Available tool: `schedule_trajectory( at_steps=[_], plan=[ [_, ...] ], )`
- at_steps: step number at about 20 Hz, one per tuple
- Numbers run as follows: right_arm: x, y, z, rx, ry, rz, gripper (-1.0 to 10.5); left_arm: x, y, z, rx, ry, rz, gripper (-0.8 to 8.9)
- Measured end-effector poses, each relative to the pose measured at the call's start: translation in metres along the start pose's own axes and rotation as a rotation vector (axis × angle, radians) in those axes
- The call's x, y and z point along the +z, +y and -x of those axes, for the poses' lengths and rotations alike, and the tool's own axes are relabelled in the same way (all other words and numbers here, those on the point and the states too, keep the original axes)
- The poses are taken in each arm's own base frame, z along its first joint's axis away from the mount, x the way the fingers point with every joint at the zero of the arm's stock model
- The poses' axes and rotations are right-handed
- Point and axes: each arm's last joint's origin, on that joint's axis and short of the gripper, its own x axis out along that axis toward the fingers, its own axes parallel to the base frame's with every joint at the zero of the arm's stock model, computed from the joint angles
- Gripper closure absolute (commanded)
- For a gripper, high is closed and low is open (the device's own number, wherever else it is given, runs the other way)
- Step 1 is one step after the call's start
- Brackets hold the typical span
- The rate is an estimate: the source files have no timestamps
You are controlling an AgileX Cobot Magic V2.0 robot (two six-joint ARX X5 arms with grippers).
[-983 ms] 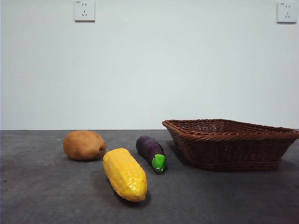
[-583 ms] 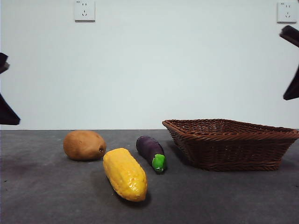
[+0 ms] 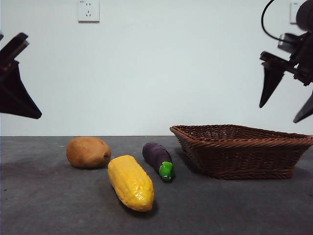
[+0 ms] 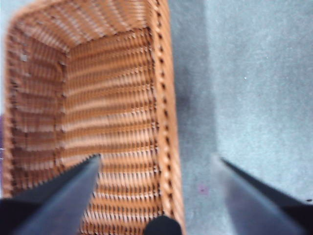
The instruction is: Help me put the vegetables on the table into the basket
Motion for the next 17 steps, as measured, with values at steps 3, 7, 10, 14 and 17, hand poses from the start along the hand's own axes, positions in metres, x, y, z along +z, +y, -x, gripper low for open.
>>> schedule_trajectory(
  at_steps=[3, 7, 10, 14, 17],
  plan=[
    [0.020, -0.003, -0.015, -0.012, 0.094, 0.001, 4.4, 0.010, -0.006, 0.006, -0.009, 0.027, 0.004, 8.18],
    [0.042, -0.005, -0.028, -0.022, 0.200, 0.014, 4.5, 0.020, -0.014, 0.014, -0.005, 0.074, 0.002, 8.17],
    [0.054, -0.007, -0.036, -0.033, 0.266, 0.020, 5.0, 0.026, -0.019, 0.020, -0.001, 0.093, 0.006, 8.17],
    [0.060, -0.013, -0.054, -0.036, 0.320, 0.011, 5.4, 0.026, -0.020, 0.022, 0.005, 0.129, 0.024, 8.17],
    [0.059, -0.019, -0.068, -0.038, 0.352, -0.002, 5.4, 0.021, -0.019, 0.022, 0.012, 0.171, 0.050, 8.17]
  ],
)
